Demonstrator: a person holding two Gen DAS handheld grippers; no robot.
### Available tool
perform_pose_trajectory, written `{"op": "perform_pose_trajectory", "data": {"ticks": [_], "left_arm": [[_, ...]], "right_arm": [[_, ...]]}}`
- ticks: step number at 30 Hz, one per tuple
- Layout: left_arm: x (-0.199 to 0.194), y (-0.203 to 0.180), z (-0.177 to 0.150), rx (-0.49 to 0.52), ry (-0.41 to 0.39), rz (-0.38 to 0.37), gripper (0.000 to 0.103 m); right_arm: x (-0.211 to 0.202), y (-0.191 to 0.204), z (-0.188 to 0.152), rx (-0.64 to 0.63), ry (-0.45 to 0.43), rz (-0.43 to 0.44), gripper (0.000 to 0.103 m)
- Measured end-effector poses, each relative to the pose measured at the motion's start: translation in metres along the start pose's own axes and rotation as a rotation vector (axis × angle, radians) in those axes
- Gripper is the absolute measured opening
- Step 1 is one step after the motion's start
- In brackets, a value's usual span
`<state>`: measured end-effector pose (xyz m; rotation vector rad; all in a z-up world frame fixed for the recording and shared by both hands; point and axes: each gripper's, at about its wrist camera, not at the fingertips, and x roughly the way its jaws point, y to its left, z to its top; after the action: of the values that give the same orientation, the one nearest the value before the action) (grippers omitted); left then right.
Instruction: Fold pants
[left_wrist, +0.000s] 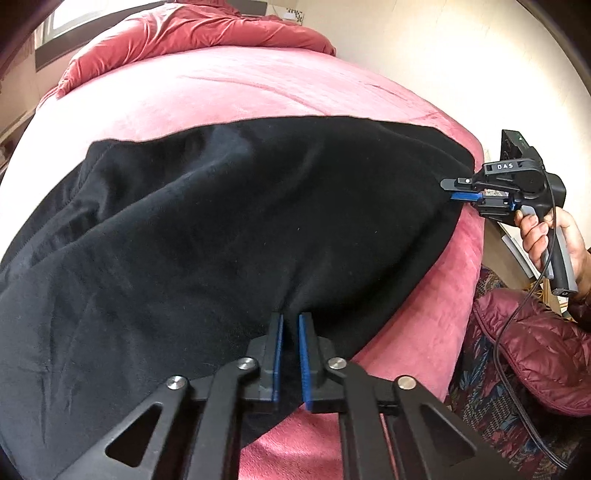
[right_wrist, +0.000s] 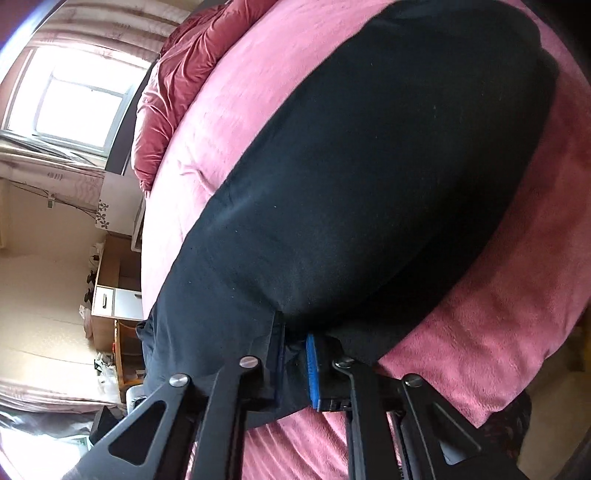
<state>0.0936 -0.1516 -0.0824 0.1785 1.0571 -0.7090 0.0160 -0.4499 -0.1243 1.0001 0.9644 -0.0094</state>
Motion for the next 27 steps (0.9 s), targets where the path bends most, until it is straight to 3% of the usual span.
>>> {"op": "perform_pose_trajectory", "data": {"ticks": [7, 13, 16, 20, 23, 27], "left_arm": [[-0.035, 0.010, -0.006, -0.039, -0.060, -0.089, 0.006], [-0.022, 0.007, -0.019, -0.025, 0.000, -0.090, 0.006], [-0.015, 0.012, -0.020, -0.073, 0.021, -0.090, 0.010], [-0.025, 0.023, -0.019, -0.145, -0.002, -0.144, 0.021], [-0.040, 0.032, -0.019, -0.196, -0.040, -0.186, 0.025], [-0.054, 0.046, -0.020, -0.274, -0.092, -0.185, 0.025]], "right_arm": [[-0.031, 0.017, -0.001, -0.097, -0.035, 0.002, 0.008], [-0.016, 0.003, -0.014, -0.087, 0.023, -0.075, 0.008], [-0.009, -0.003, -0.016, -0.092, 0.041, -0.093, 0.008], [-0.017, -0.008, -0.011, -0.082, 0.042, -0.042, 0.015], [-0.036, -0.018, -0.002, -0.057, -0.019, -0.033, 0.022], [-0.070, -0.045, 0.021, 0.038, -0.167, -0.074, 0.023]]}}
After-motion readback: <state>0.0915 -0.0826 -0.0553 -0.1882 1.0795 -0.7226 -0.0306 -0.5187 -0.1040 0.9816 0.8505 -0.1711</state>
